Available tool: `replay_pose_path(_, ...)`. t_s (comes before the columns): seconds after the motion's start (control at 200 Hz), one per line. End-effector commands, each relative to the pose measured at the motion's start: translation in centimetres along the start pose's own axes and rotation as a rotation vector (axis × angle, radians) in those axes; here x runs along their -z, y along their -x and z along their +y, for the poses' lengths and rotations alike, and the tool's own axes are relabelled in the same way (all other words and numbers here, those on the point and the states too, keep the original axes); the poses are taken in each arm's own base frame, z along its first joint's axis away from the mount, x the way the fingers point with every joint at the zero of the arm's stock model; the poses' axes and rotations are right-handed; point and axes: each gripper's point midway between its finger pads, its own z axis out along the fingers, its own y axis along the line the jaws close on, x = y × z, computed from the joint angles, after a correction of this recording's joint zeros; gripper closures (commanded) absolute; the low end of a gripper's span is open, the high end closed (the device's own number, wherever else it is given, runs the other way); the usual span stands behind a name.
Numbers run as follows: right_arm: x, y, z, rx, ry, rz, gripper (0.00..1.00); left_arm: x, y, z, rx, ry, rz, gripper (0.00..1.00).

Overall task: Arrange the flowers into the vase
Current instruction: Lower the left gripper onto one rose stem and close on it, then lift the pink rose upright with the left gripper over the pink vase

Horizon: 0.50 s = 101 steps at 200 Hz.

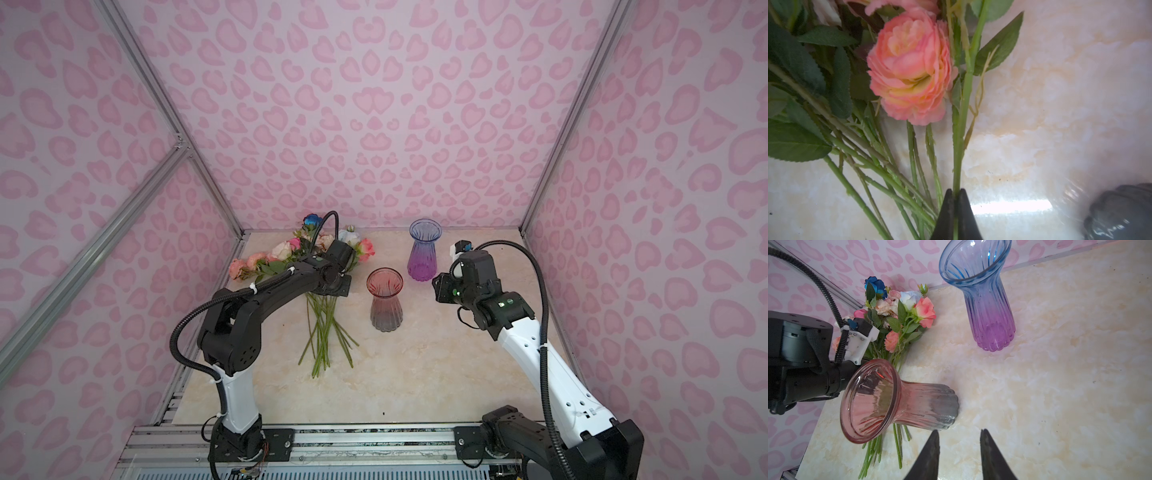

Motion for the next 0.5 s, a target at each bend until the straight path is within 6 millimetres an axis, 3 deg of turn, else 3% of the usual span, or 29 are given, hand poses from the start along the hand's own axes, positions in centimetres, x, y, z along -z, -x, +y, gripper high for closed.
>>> replay_pose_path(0.0, 0.0, 0.3, -0.2, -0.007, -0.009, -0.018, 0.65, 1.9, 0.2, -0.7, 0.035, -0.064, -0.009, 0.97)
replay_pose_path(0.325, 0.2, 0.6, 0.0, -0.007, -0.002, -0.032, 0.65, 8.6, 1.6, -0.8, 0.072, -0.185, -0.153, 0.97)
replay_pose_path(0.5, 0.0, 0.7, 0.4, -0.016, 0.021, -0.033, 0.65, 11.2, 1.8, -0.9, 0.078, -0.241, -0.199, 0.97)
